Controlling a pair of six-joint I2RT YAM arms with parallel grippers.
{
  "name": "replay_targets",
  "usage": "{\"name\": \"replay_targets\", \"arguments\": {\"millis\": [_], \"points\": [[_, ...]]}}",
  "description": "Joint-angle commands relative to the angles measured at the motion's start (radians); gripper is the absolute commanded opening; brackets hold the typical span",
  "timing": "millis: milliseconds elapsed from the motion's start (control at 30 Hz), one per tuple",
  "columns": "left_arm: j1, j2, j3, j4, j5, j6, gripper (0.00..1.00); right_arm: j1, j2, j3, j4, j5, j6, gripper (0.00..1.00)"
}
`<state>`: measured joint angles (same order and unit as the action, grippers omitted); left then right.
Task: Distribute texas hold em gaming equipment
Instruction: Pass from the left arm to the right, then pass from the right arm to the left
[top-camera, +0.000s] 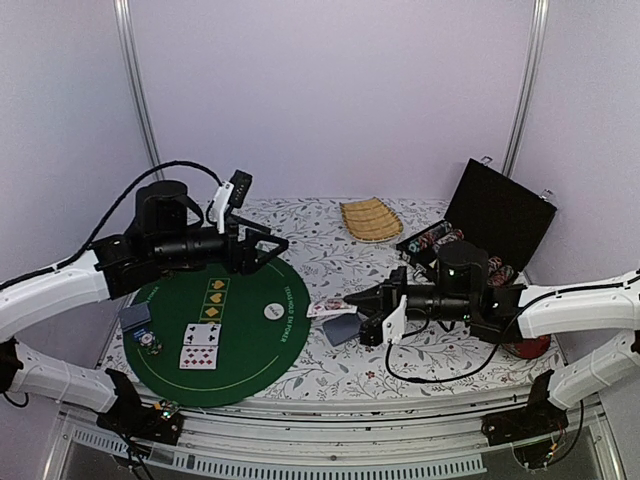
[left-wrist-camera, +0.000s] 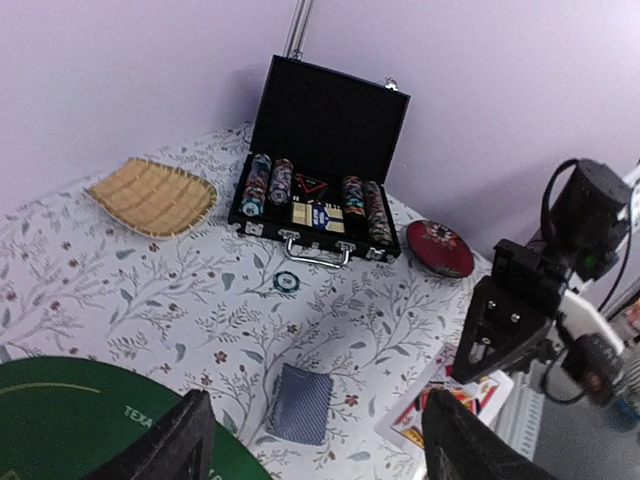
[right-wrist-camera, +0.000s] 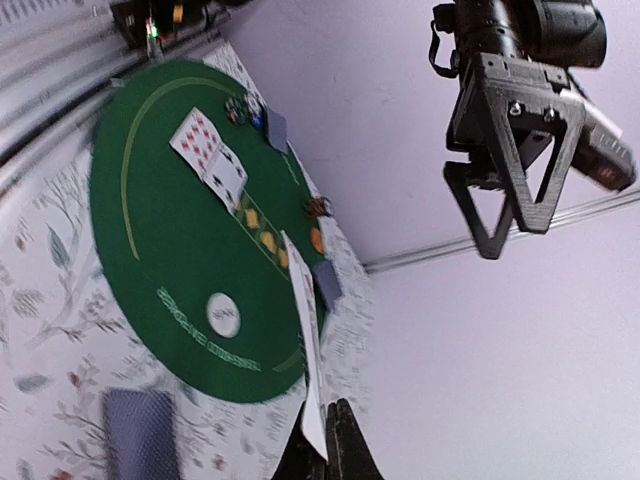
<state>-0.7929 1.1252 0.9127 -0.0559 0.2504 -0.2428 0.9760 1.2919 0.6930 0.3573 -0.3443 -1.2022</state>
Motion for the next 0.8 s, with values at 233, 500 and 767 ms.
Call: {"name": "replay_targets", "arguments": {"millis": [233,500,767], "points": [[0.077,0.207,0.022,0.156,0.483,-0.295,0.83,0.069,0.193,-0.036,0.647,0.392,-0.723,0.02],[0.075,0.252,-0.002,0.251,0.533,-0.334,0.46,0.085,0.221,-0.026,0.667,0.376,-0.748,0.02],[0.076,0.215,-0.011,0.267,0.482,-0.321,0.0,0.09,0.218,-0.032,0.659,0.363,-0.742,0.04]]}}
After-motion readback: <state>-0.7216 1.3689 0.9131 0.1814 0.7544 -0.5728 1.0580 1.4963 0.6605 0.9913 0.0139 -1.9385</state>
